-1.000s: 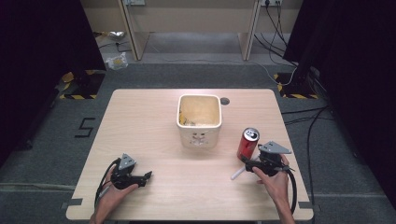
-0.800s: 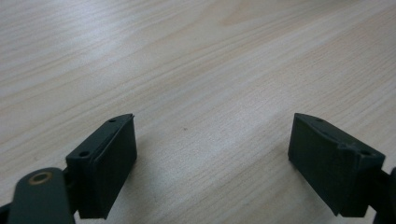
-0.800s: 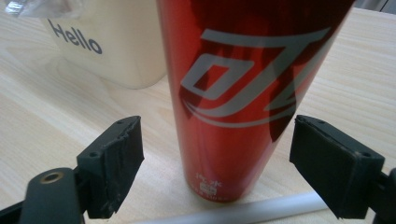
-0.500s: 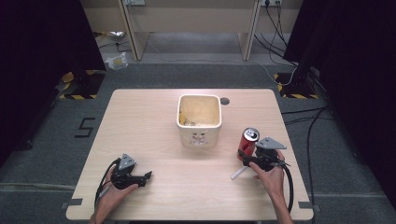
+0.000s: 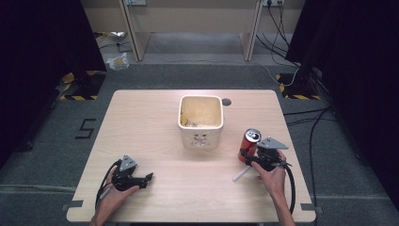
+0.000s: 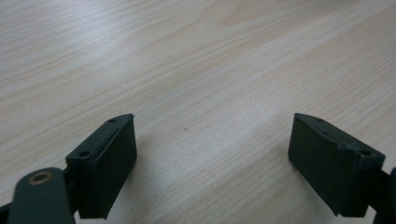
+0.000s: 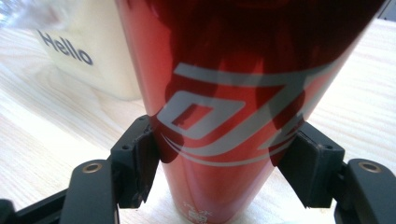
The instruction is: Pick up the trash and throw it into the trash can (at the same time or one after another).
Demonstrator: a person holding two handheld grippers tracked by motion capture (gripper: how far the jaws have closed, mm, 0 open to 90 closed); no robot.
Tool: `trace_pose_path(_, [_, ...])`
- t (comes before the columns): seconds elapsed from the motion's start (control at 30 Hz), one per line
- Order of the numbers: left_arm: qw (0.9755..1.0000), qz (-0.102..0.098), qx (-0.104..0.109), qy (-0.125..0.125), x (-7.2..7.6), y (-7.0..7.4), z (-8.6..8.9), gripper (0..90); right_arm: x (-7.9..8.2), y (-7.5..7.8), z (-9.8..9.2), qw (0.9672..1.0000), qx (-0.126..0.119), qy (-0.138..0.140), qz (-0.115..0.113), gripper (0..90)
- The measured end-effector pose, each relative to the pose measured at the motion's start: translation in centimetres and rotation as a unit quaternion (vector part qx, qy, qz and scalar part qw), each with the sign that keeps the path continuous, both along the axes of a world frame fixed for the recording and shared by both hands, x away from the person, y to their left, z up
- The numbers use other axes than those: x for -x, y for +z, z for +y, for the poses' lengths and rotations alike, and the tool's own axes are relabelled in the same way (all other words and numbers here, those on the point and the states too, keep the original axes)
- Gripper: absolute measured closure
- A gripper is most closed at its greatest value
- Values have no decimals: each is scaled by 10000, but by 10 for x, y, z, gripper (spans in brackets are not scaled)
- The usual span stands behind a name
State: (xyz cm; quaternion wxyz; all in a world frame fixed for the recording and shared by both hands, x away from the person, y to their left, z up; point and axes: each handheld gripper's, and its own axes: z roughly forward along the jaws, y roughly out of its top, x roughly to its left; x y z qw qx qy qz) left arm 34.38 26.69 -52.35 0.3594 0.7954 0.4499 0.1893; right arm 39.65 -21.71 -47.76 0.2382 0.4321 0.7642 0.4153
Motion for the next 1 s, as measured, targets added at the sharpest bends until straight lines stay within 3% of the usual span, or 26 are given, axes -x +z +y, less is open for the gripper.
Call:
trace_pose_path(0.6, [10000,-1,2,0,0,0,0,145,5,48,7,9995,-177,82,-247,339])
trace_pose_path(0.77, [10000,1,-1,-2,0,0,0,145,1,67,10,9991,-252,80,-335,339])
trace_pose_path(1.0, [10000,0,1,0,0,0,0,146,-6,80,18,9991,-215,132,-343,339])
